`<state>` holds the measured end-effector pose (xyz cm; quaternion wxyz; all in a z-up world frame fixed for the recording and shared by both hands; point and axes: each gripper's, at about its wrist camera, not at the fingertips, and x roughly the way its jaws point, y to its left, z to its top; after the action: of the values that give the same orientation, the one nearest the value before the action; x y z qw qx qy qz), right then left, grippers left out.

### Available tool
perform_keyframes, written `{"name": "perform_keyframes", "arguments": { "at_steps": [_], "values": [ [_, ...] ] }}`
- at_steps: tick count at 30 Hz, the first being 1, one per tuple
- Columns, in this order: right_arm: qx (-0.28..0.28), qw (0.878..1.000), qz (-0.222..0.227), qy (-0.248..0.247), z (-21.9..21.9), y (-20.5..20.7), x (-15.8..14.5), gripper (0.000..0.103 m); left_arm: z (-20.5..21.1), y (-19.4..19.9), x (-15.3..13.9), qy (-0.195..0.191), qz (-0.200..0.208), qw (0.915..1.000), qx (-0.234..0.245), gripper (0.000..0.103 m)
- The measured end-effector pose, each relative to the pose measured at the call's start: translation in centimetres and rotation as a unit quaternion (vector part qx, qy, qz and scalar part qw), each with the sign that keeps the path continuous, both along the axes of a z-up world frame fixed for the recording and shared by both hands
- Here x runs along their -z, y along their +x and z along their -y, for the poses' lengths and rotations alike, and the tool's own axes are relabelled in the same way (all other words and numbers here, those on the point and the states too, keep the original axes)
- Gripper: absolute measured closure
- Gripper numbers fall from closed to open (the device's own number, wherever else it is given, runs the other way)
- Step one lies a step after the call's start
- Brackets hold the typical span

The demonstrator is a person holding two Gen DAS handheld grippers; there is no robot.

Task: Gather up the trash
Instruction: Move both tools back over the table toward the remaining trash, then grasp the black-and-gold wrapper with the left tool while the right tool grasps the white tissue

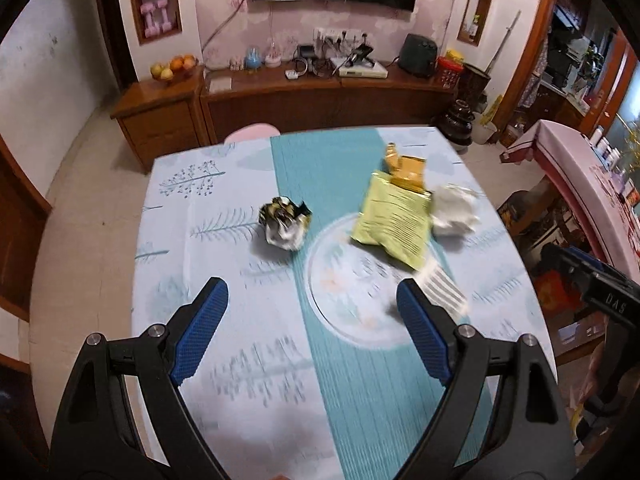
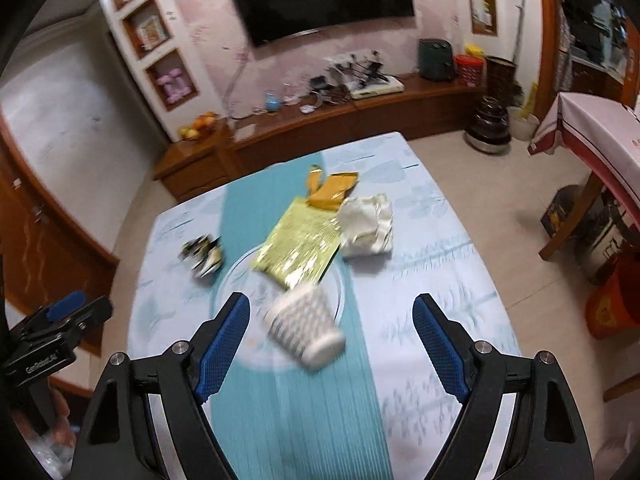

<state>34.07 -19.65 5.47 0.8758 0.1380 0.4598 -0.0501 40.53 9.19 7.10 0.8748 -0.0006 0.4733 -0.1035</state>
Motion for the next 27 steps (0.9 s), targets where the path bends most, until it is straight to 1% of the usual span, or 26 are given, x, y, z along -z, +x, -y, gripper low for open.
{"name": "perform_keyframes", "arguments": {
  "at_steps": [1, 4, 6, 8, 10, 15, 19, 22, 23, 24, 25, 27],
  "values": [
    [0.008, 1.0, -0.006, 0.001, 0.3, 1.9, 0.8, 0.018, -0.2, 1.2, 0.6, -0.003, -0.006, 1.0, -0.001, 0.019],
    [0.021, 0.999, -0.024, 0.0, 1.3, 6.6, 3.4, 0.018, -1.3, 6.3, 3.5, -0.016, -0.034, 0.9992, -0.01, 0.019],
    [0.031, 0.999, -0.037, -0.001, 2.2, 9.6, 5.4, 0.018, -1.4, 8.1, 5.6, -0.02, -0.048, 0.9985, -0.015, 0.019],
    [0.042, 0.998, -0.049, 0.006, 3.2, 11.6, 7.8, 0.018, -1.6, 10.2, 7.6, -0.026, -0.065, 0.9973, -0.019, 0.019],
    [0.053, 0.997, -0.062, 0.012, 4.1, 13.2, 9.9, 0.018, -1.8, 11.1, 9.1, -0.027, -0.079, 0.9963, -0.021, 0.019],
    [0.08, 0.993, -0.082, 0.03, 6.6, 15.4, 14.8, 0.018, -1.6, 14.0, 12.7, -0.026, -0.103, 0.994, -0.025, 0.019],
    [0.102, 0.99, -0.089, 0.048, 8.4, 16.7, 17.9, 0.018, -1.3, 15.5, 14.4, -0.031, -0.119, 0.9921, -0.027, 0.019],
    [0.106, 0.989, -0.087, 0.063, 9.1, 17.4, 19.6, 0.019, -1.1, 16.3, 15.2, -0.033, -0.124, 0.9914, -0.026, 0.019],
    [0.106, 0.988, -0.087, 0.067, 9.0, 17.5, 19.9, 0.022, -1.0, 16.5, 15.5, -0.034, -0.126, 0.9911, -0.025, 0.019],
    [0.105, 0.988, -0.087, 0.075, 9.0, 17.7, 20.4, 0.029, -0.9, 16.7, 15.8, -0.036, -0.129, 0.9907, -0.023, 0.019],
    [0.104, 0.987, -0.086, 0.082, 8.9, 17.7, 20.7, 0.034, -0.9, 16.9, 16.1, -0.038, -0.132, 0.9902, -0.023, 0.019],
    [0.103, 0.986, -0.077, 0.105, 9.0, 17.8, 21.2, 0.049, -0.7, 17.1, 16.7, -0.038, -0.14, 0.989, -0.026, 0.019]
  ]
}}
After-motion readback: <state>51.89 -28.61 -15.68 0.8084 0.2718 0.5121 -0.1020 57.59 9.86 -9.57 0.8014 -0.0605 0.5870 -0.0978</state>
